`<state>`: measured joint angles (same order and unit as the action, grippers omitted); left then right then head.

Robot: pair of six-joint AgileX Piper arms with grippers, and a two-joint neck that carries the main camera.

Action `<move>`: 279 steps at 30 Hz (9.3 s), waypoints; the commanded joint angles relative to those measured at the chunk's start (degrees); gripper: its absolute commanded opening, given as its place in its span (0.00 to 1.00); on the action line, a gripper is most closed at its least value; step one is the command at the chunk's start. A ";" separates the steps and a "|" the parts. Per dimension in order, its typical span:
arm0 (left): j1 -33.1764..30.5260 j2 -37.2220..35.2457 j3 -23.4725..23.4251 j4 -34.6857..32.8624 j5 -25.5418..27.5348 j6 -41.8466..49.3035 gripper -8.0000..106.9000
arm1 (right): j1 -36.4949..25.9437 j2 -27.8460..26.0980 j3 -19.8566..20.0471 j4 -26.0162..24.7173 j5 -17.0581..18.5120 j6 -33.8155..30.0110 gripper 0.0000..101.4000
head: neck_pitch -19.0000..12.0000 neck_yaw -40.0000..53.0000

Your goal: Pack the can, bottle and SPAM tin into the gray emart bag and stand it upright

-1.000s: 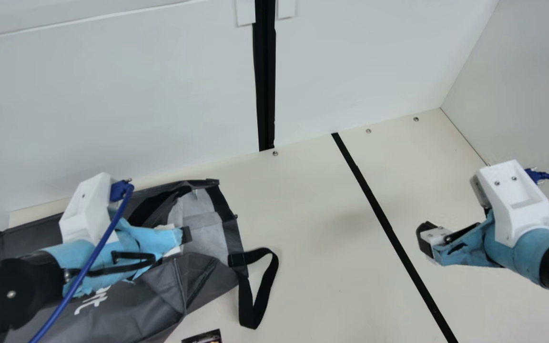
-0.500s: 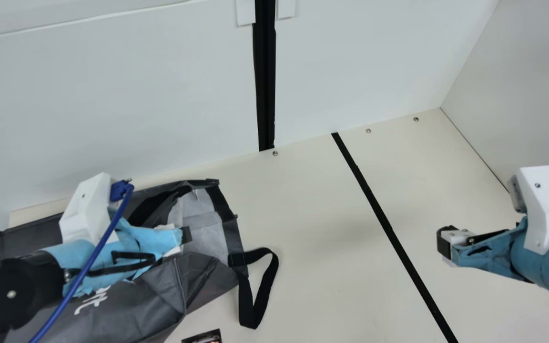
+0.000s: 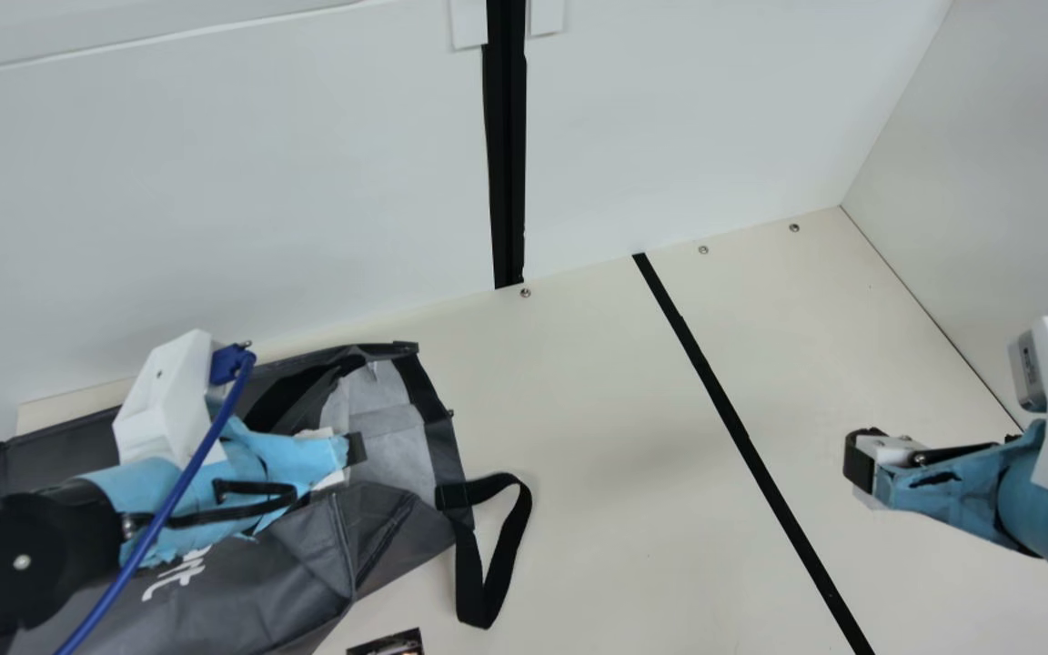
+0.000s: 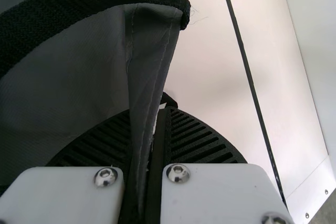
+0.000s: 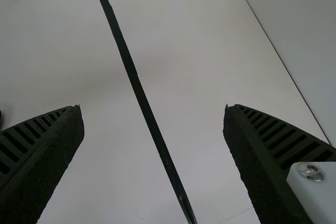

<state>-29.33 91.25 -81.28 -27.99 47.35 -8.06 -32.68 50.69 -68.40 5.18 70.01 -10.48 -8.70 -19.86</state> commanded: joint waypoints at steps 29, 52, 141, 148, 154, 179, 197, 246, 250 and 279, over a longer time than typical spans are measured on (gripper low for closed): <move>0.00 0.00 0.00 0.00 0.00 0.00 0.00 | 2.33 -0.39 -0.41 -1.21 -0.11 0.85 0.94 | -1.30 -0.14; 0.00 0.00 0.00 0.00 0.00 0.00 0.00 | -7.25 9.54 2.42 15.83 -5.81 -23.93 0.94 | -1.30 -0.14; 0.00 0.00 0.00 0.00 0.00 0.00 0.00 | 25.78 61.50 -4.67 55.23 -11.76 -75.04 0.94 | -1.30 -0.14; 0.00 0.00 0.00 0.00 0.00 0.00 0.00 | 28.89 64.46 -7.06 56.42 -11.95 -74.99 0.94 | -1.30 -0.14; 0.00 0.00 0.00 0.00 0.00 0.00 0.00 | 31.62 66.12 -8.47 57.27 -11.93 -75.05 0.94 | -1.30 -0.14; 0.00 0.00 0.00 0.09 0.00 0.00 0.00 | 40.94 71.45 -13.99 59.89 -9.88 -75.14 0.94 | -1.30 -0.14; 0.00 0.00 0.00 0.11 0.00 0.00 0.00 | 41.01 71.59 -14.46 61.13 -7.83 -75.22 0.00 | -1.30 -0.14; 2.36 0.74 -6.76 -4.85 -2.80 5.65 0.00 | 37.35 45.72 15.20 76.80 -0.11 -74.38 0.00 | -1.30 -0.14; 3.48 1.72 -10.23 -5.84 -1.72 7.73 0.00 | 37.75 42.08 16.20 78.61 -0.11 -71.38 0.00 | -1.30 -0.14; 12.76 -1.02 -25.92 -9.56 22.55 18.46 0.00 | 31.00 16.03 14.12 82.27 -0.11 -46.16 0.00 | -1.30 -0.14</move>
<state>-16.06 90.46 -107.71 -37.44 69.34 9.98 -1.42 67.78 -54.15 87.63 70.38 -57.85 -8.79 -19.95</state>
